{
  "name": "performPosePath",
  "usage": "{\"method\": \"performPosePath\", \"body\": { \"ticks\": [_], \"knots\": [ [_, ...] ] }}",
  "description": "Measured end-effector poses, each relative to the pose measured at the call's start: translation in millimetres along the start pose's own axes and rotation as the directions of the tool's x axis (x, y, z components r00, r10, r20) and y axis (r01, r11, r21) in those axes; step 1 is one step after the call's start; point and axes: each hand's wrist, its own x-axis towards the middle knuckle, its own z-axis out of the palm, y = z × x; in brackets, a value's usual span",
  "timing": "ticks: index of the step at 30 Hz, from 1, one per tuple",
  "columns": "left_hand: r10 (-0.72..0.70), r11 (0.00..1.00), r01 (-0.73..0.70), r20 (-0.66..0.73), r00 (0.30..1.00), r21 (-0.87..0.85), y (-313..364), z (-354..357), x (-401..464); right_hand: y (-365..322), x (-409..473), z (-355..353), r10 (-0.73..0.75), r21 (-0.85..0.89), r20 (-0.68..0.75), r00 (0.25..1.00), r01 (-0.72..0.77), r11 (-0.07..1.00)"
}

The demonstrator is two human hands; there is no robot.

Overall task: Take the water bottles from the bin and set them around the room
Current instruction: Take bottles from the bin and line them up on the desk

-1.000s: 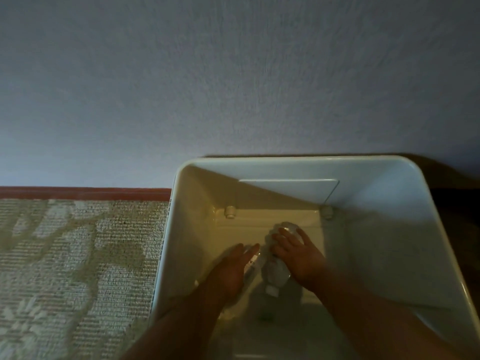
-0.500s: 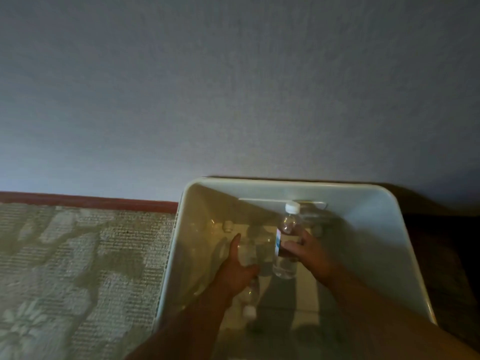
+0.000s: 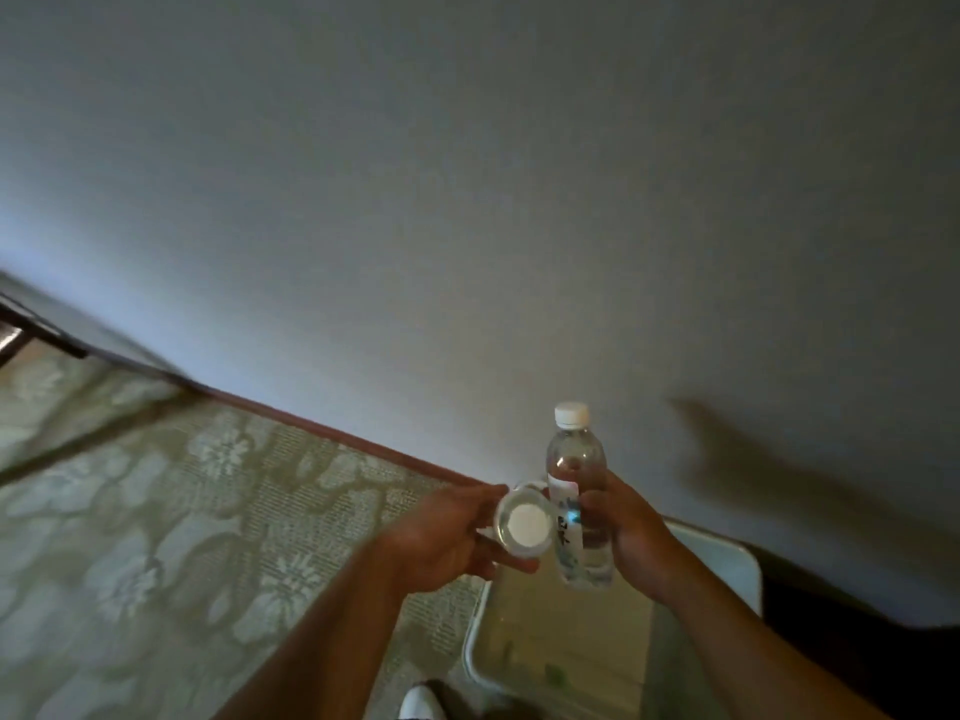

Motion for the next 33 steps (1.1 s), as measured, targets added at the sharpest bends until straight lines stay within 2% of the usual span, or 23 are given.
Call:
{"method": "performPosePath", "body": {
  "ticks": [4,7,9,11,12,13,14,15,17,19,25,30,33],
  "knots": [
    [0.197,0.974,-0.195,-0.003,0.98,0.118,59,-10,-117,-113,-29,79,-0.058,-0.052,0.128,0.99,0.065,0.997],
    [0.352,0.917,-0.304,-0.171,0.92,0.258,89,-27,-190,-181,-45,157,-0.128,-0.13,0.207,0.97,0.157,0.979],
    [0.477,0.859,-0.369,-0.295,0.828,0.355,107,-52,-229,-221,-49,216,-0.193,-0.191,0.261,0.946,0.246,0.95],
    [0.607,0.777,-0.395,-0.416,0.678,0.49,126,-83,-270,-255,-49,273,-0.228,-0.209,0.317,0.921,0.302,0.93],
    [0.648,0.74,-0.36,-0.458,0.609,0.568,136,-102,-292,-270,-49,303,-0.236,-0.195,0.346,0.908,0.316,0.929],
    [0.66,0.73,-0.331,-0.493,0.567,0.597,146,-120,-315,-282,-49,332,-0.246,-0.17,0.379,0.892,0.329,0.929],
    [0.661,0.74,-0.361,-0.515,0.547,0.567,156,-138,-340,-292,-49,361,-0.254,-0.139,0.419,0.872,0.338,0.931],
    [0.666,0.745,-0.444,-0.519,0.536,0.497,165,-158,-363,-303,-50,392,-0.266,-0.1,0.462,0.846,0.348,0.932],
    [0.709,0.695,-0.61,-0.507,0.491,0.381,181,-196,-410,-324,-55,451,-0.288,-0.028,0.543,0.789,0.36,0.933],
    [0.714,0.654,-0.686,-0.558,0.422,0.318,194,-230,-454,-341,-56,506,-0.307,-0.01,0.603,0.736,0.392,0.92],
    [0.664,0.614,-0.714,-0.71,0.235,0.338,207,-327,-551,-376,-40,657,-0.306,0.01,0.772,0.558,0.47,0.883],
    [0.641,0.599,-0.698,-0.758,0.123,0.393,208,-417,-606,-390,-12,777,-0.324,-0.01,0.812,0.485,0.567,0.824],
    [0.624,0.585,-0.717,-0.775,0.098,0.38,214,-469,-631,-392,13,847,-0.279,-0.035,0.838,0.468,0.557,0.829]
  ]
}}
